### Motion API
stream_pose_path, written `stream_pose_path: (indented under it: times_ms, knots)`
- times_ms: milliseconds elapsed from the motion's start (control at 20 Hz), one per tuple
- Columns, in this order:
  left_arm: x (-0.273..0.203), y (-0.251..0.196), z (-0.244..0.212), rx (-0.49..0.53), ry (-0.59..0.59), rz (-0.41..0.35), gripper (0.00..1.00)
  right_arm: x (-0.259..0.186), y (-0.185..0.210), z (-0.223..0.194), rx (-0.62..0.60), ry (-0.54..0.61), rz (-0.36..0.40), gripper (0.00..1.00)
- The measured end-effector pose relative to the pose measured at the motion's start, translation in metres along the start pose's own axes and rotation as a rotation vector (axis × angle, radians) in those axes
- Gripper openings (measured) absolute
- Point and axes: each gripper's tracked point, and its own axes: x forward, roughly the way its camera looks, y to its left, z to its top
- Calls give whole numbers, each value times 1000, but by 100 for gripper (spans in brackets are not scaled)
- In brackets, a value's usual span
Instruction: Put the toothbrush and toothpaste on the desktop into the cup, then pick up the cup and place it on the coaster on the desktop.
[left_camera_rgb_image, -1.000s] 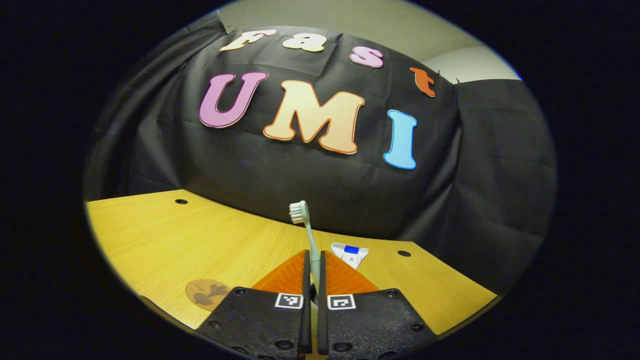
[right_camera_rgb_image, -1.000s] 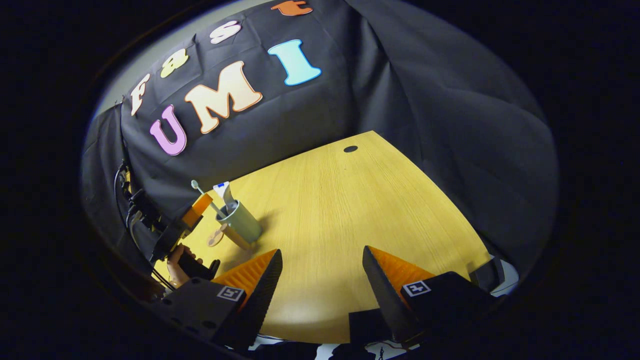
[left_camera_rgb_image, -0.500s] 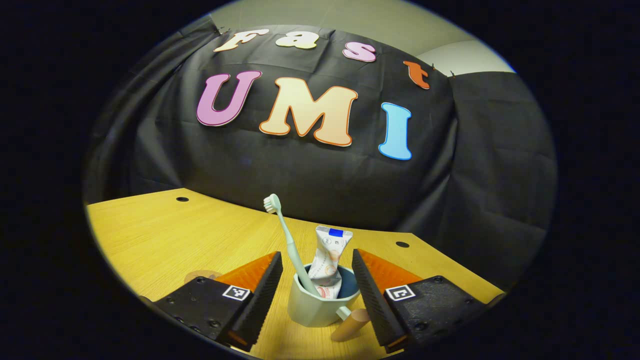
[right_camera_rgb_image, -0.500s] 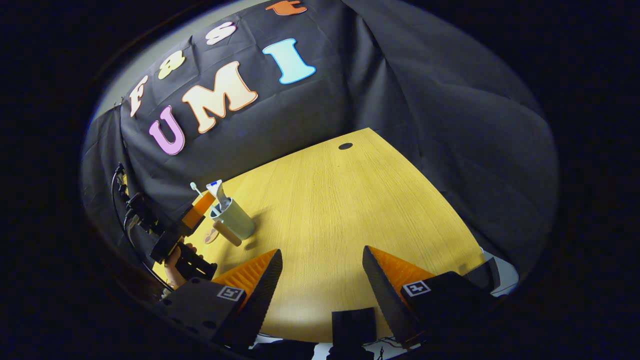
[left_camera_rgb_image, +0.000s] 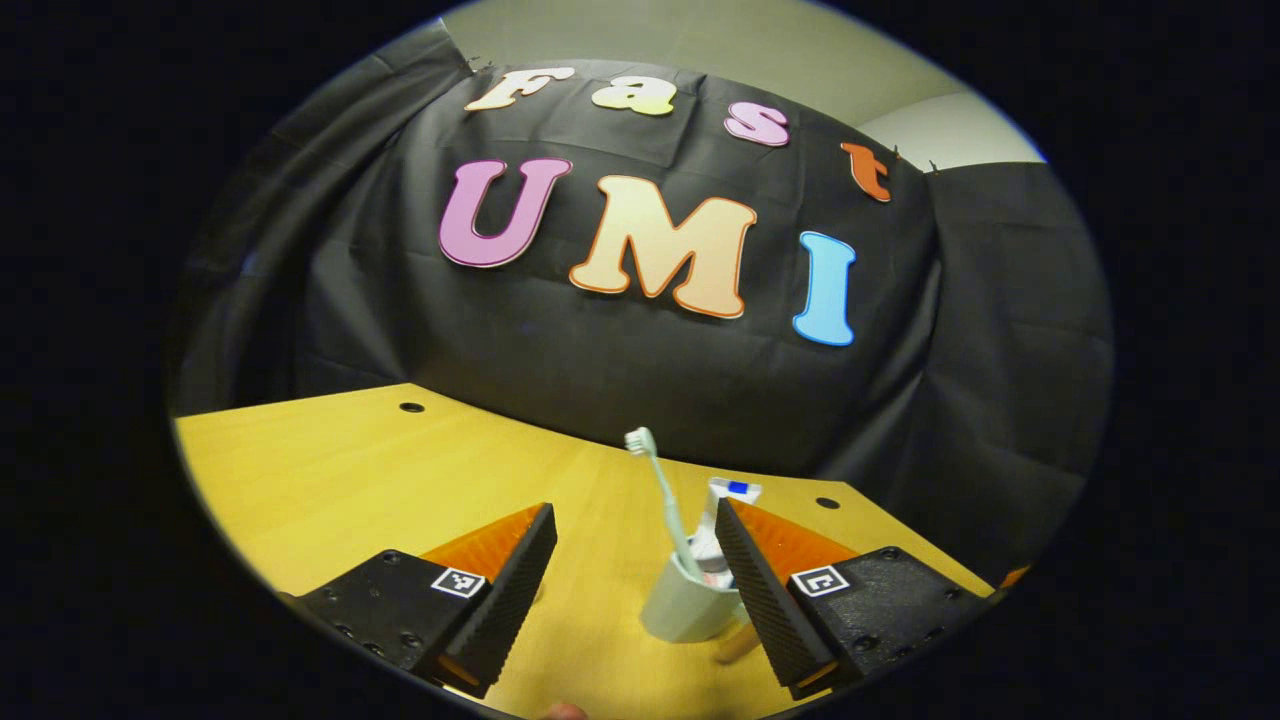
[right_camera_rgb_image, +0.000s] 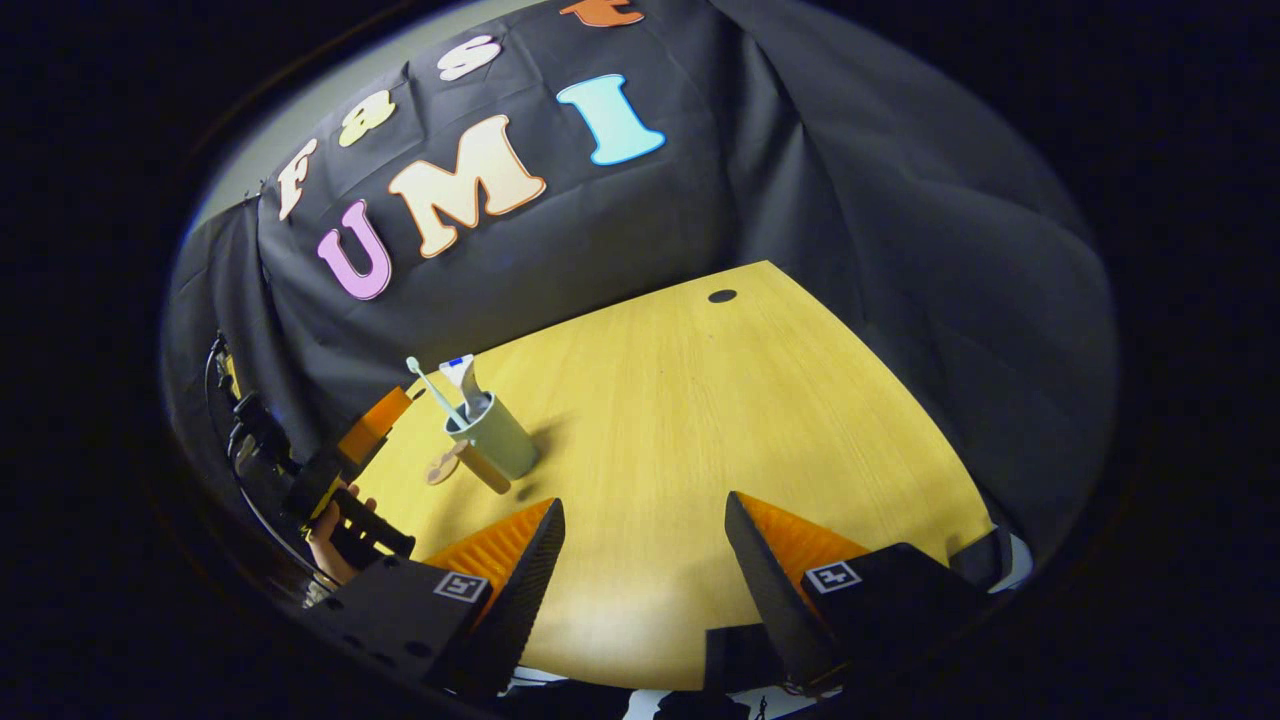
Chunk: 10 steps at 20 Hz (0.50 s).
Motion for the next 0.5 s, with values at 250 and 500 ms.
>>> stream_pose_path:
  times_ms: [250,500]
  knots:
    - [-20,62,29,-10,34,61,95,26,54,12,-45,44,31,99]
    - [-23,130,47,-26,73,124,94,60,116,19,-112,80,50,99]
